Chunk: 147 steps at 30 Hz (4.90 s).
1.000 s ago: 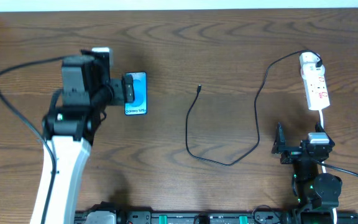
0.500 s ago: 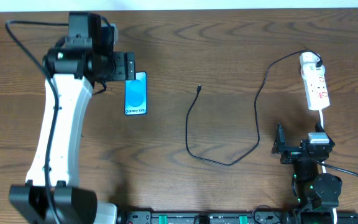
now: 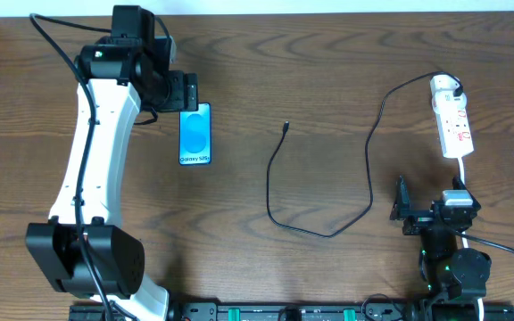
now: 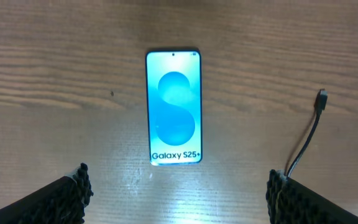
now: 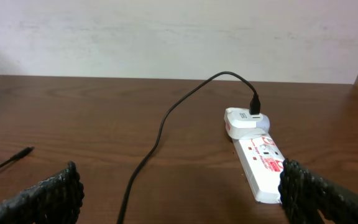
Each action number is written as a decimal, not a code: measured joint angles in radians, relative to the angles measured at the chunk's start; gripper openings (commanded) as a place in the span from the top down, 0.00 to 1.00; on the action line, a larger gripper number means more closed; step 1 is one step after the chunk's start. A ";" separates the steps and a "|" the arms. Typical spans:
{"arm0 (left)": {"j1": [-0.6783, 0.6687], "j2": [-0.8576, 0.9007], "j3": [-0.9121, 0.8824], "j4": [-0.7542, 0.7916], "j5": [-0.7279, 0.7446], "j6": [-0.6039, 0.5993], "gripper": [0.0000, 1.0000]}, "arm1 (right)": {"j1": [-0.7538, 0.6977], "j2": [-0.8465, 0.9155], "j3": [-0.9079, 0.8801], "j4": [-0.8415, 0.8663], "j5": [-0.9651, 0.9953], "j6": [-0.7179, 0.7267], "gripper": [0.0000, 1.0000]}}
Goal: Plug charger to phone and switch on socket
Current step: 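Move the left gripper forward over the blue Galaxy phone, then lower the left gripper and grasp the phone's top edge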
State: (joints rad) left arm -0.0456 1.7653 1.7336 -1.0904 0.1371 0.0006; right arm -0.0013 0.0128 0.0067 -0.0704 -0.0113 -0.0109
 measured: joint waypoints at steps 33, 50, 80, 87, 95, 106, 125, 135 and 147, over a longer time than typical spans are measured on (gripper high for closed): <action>0.000 0.277 -0.041 0.126 0.008 -0.019 0.09 | 0.000 0.000 0.000 0.000 0.000 0.000 0.01; 0.000 0.378 -0.041 0.154 0.007 -0.029 0.09 | 0.000 0.000 0.000 0.000 0.000 0.000 0.01; -0.017 0.466 -0.041 0.175 0.007 -0.037 0.09 | 0.000 0.000 0.000 0.000 0.000 0.000 0.01; -0.017 0.466 -0.045 0.179 0.006 -0.042 0.09 | 0.000 0.000 0.000 0.000 0.000 0.000 0.01; -0.020 0.454 -0.071 0.198 -0.005 -0.041 0.09 | 0.000 0.000 0.000 0.000 0.000 0.000 0.01; -0.055 0.452 -0.084 0.206 -0.073 -0.063 0.09 | 0.000 0.000 0.000 0.000 0.000 0.000 0.01; -0.064 0.438 -0.109 0.227 -0.076 -0.096 0.21 | 0.000 0.000 0.000 0.000 0.000 0.000 0.01; -0.067 0.437 -0.109 0.225 -0.080 -0.102 0.25 | 0.000 0.000 0.000 0.000 0.000 0.000 0.01; -0.068 0.434 -0.101 0.215 -0.084 -0.103 0.25 | 0.000 0.000 0.000 0.000 0.000 0.000 0.01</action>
State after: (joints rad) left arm -0.1131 2.1990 1.6325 -0.8753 0.0532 -0.1024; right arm -0.0013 0.0128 0.0067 -0.0704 -0.0113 -0.0109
